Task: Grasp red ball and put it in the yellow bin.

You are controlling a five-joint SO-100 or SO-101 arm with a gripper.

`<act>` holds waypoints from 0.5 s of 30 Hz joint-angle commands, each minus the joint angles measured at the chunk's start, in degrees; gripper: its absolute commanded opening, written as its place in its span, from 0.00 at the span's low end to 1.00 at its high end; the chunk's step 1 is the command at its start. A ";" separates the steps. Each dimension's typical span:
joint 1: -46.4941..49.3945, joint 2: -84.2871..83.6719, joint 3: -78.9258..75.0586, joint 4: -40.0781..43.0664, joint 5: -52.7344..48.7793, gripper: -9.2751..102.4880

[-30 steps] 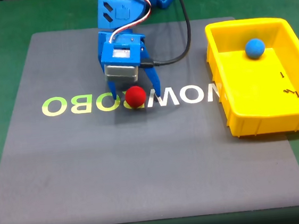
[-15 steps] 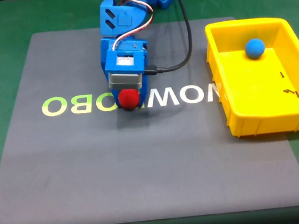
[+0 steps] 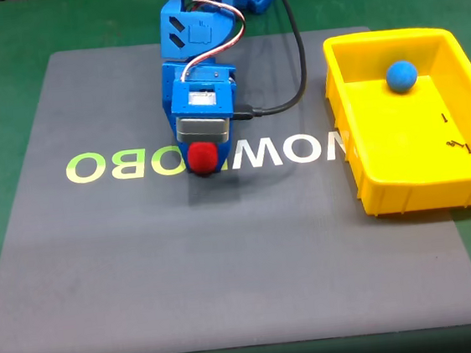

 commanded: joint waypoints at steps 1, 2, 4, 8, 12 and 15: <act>-1.23 5.19 -3.96 -0.62 0.88 0.08; -1.32 6.86 -3.96 -0.26 1.05 0.08; -1.67 11.07 -3.34 -0.09 1.23 0.08; -2.90 20.92 -3.16 2.55 1.67 0.08; -5.27 30.06 -3.08 6.15 1.85 0.08; -7.91 35.33 -2.99 8.09 2.37 0.08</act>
